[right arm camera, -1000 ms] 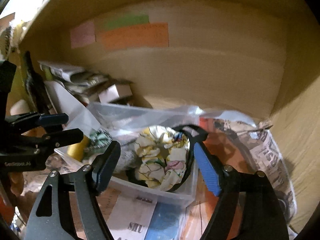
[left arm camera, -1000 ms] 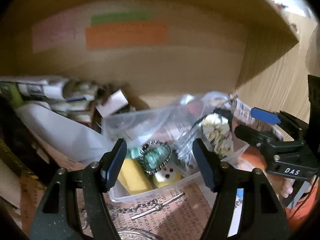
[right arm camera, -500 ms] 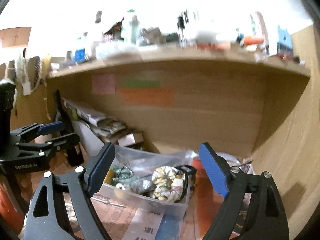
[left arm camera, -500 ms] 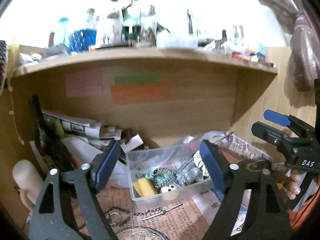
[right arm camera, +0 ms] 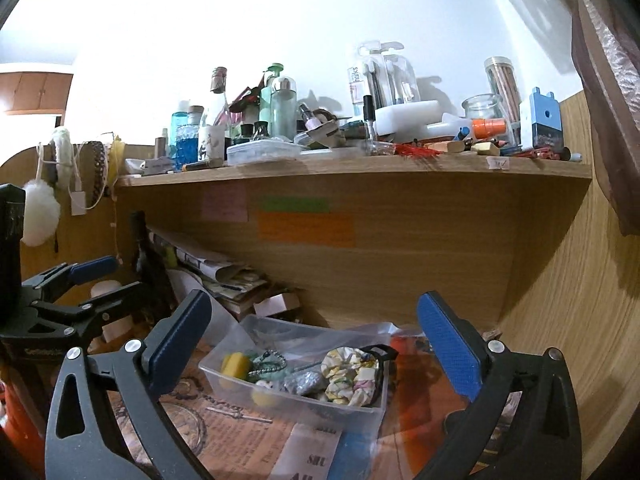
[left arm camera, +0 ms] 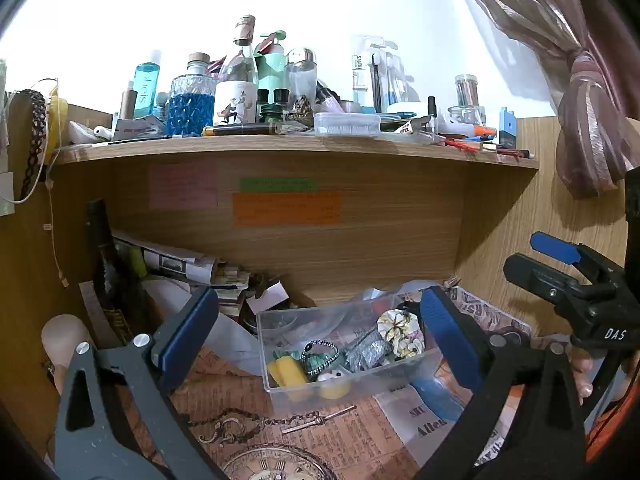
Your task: Organize soft objects
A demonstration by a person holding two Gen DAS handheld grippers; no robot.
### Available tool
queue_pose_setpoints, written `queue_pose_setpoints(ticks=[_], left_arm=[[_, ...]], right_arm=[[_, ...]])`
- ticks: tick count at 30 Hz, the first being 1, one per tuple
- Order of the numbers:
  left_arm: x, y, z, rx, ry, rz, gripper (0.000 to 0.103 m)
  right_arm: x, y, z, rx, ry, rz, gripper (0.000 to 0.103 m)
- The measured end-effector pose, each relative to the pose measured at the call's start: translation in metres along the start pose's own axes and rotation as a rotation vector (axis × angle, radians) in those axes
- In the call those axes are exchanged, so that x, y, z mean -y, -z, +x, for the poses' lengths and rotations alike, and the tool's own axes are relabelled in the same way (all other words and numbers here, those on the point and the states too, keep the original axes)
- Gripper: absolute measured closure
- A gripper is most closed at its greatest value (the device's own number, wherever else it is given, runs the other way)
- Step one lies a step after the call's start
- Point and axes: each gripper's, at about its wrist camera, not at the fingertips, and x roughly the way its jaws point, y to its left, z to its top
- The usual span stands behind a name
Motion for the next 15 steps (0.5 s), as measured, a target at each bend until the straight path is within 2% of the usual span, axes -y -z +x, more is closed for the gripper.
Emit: queue_pose_setpoints(ticks=[15], left_arm=[[-0.0004,0.0044,-0.0009,-0.008,0.0,-0.003,0.0]], right_arm=[[-0.001,0.006,0.0017,-0.021,0.0,0.014,0.0]])
